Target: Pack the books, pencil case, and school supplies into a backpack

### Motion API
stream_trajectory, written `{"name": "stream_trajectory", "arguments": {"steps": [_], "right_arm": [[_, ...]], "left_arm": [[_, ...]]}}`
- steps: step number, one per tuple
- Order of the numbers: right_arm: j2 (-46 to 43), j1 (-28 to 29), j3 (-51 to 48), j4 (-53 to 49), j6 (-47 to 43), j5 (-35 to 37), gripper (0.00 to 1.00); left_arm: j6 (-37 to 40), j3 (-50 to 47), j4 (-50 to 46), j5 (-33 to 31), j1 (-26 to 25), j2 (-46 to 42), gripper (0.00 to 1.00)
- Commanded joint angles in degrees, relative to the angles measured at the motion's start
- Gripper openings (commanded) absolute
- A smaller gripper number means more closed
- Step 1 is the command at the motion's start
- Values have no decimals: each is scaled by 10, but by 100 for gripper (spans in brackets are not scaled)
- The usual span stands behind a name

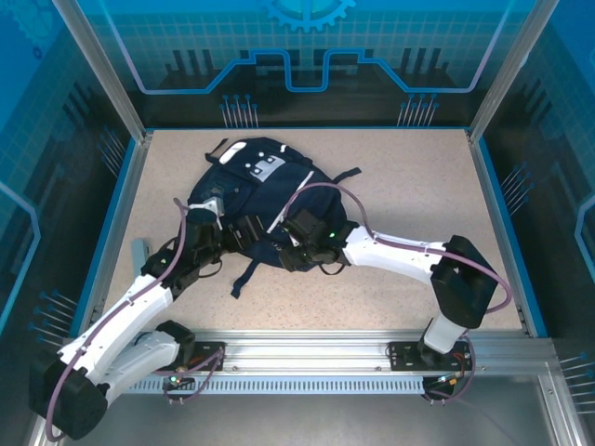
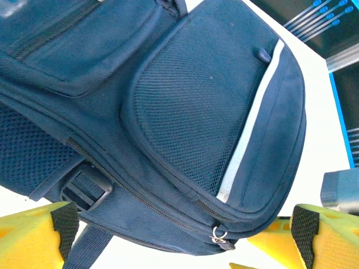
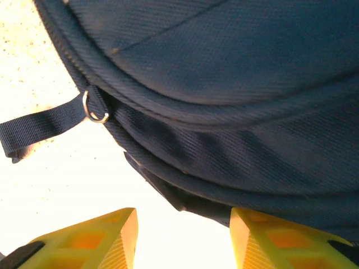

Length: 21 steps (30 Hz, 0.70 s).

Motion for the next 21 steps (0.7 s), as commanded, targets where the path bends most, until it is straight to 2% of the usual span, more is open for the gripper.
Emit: {"name": "stream_trajectory", "arguments": {"steps": [1,13,16,21], "right_arm": [[14,6,14,39,-37,-8,46],[29,6,15,72,-73,16,36],[28,6,8,83,-70,18,35],[10,6,-23,130,-75,14,34]], "left_arm": [[-26,-2,-21,-13,9,-7,99],[-64,-13,9,-6,12,2,99],[-102,-17,17,-8,12,5,97],[-175,-53,75,14,12,22,89]]}}
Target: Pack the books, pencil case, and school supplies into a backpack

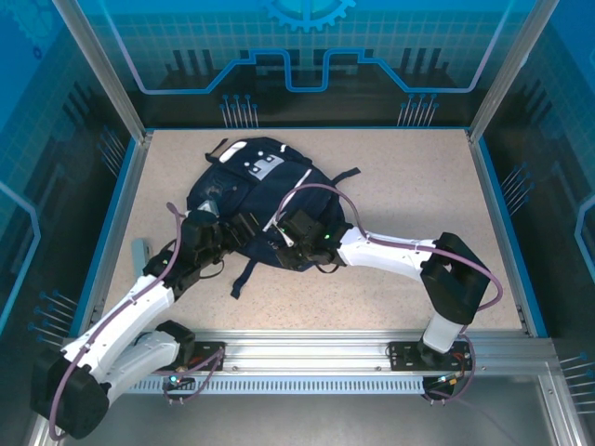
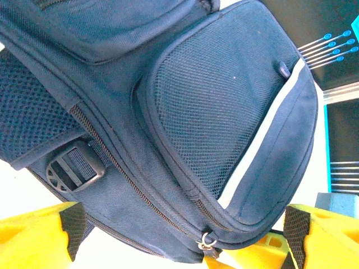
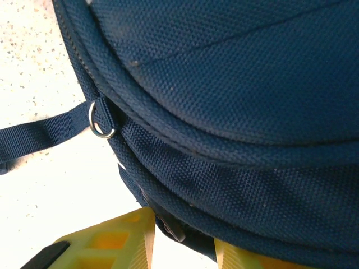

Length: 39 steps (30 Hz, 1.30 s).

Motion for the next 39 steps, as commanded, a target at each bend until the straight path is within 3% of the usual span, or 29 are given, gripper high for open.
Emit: {"name": "stream_trajectory", "arguments": {"steps": [1,9,16,22,27,34,39], "right_arm": [[-16,5,-25,80,-18,6,34],[-26,5,-70,164,-61,15,32],[-32,6,-95,207,-80,15,21],[-51,7,-105,198,-82,4,9],[-67,8,-113,177,-81,8,3],[-78,7,-116,169,-64,14,1],[-80,8,-110,150,-42,42,0]], "left_arm": [[-62,-28,53,24,4,20,87],[-78,-34,83,40,5,62,81],[-86,-36,93,39,5,76,64],[-101,-50,116,32,5,86,52],[-127,-68,171,48,5,105,51],[-157,-79,236,58,6,131,45],[-160,-78,241,47,6,144,30]]}}
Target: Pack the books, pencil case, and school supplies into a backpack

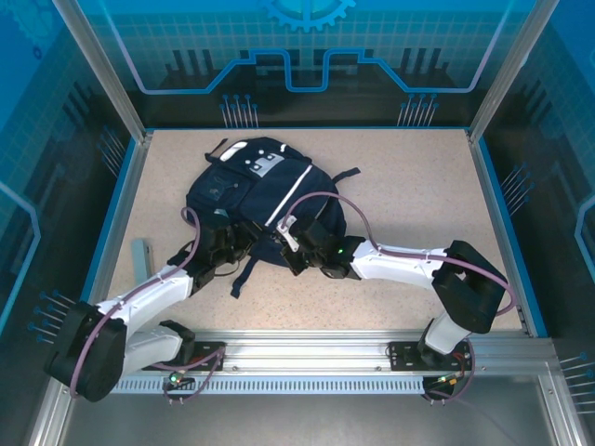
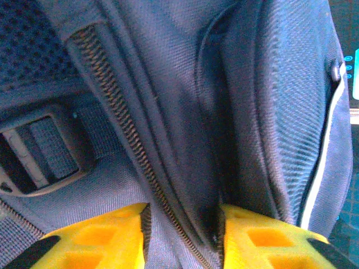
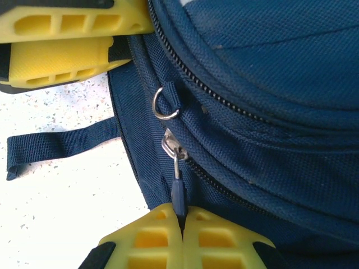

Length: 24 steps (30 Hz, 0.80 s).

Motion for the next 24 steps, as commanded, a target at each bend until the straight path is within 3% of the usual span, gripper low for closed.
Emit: {"name": "stream_trajectory", "arguments": {"steps": [1,9,15,20,22,24], "right_arm": [[-23,4,5,-18,29,41,0],[-34,3,15,-125,101,162,0],[-48,-26,11,-165,105,183,0],[-47,-82,20,-174,107,132,0],[-46,-101,21,-161,87,79,1],[-43,-114,25,-153,50,-4,9]], "left_arm": [[-9,-6,23,-8,5,11,25],[28,1,8,-27,9,27,4],[39,3,8,-20,15,34,2],[52,9,-3,-8,22,32,1],[60,9,-2,0,23,32,1],[70,10,-1,11,24,32,2]]}}
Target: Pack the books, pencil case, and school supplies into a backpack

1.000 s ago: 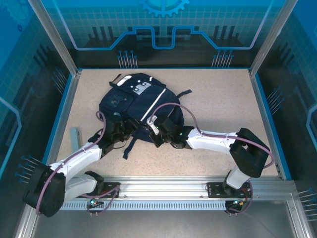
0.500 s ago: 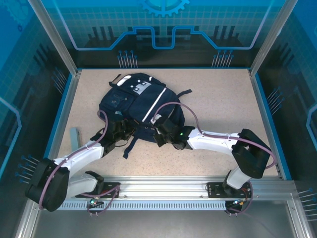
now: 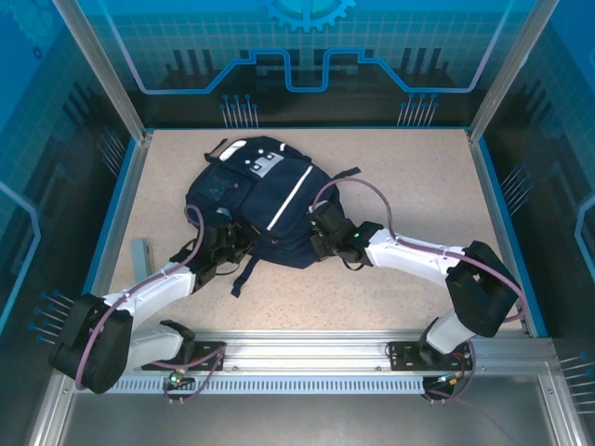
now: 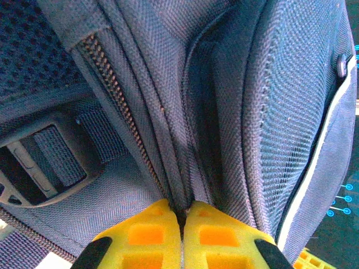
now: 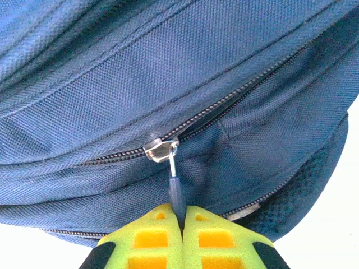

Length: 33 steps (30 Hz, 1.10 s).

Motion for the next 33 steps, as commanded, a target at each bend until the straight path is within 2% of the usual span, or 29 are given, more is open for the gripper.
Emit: {"name": "stream_trajectory", "arguments": {"steps": [1,3,6,11,22,29,33], "right_arm": [[-8,-27,21,-12,-51,-113,14],[5,-33,36,-27,-83,-162,22],[26,-36,63,-56,-91,-134,36],[52,-45,91,-61,-87,-118,40],[69,-44,101,-82,-93,-83,33],[82,-48,118,-111,-77,-31,13],[96,-50,135,-123,-71,-33,14]], "left_arm": [[37,11,-19,1,14,5,2],[43,13,-22,6,14,6,2],[46,14,-28,9,16,4,3],[49,15,-33,11,17,1,4],[54,18,-42,15,18,-1,4],[57,22,-46,10,19,-4,4],[58,27,-53,8,20,-5,3]]}}
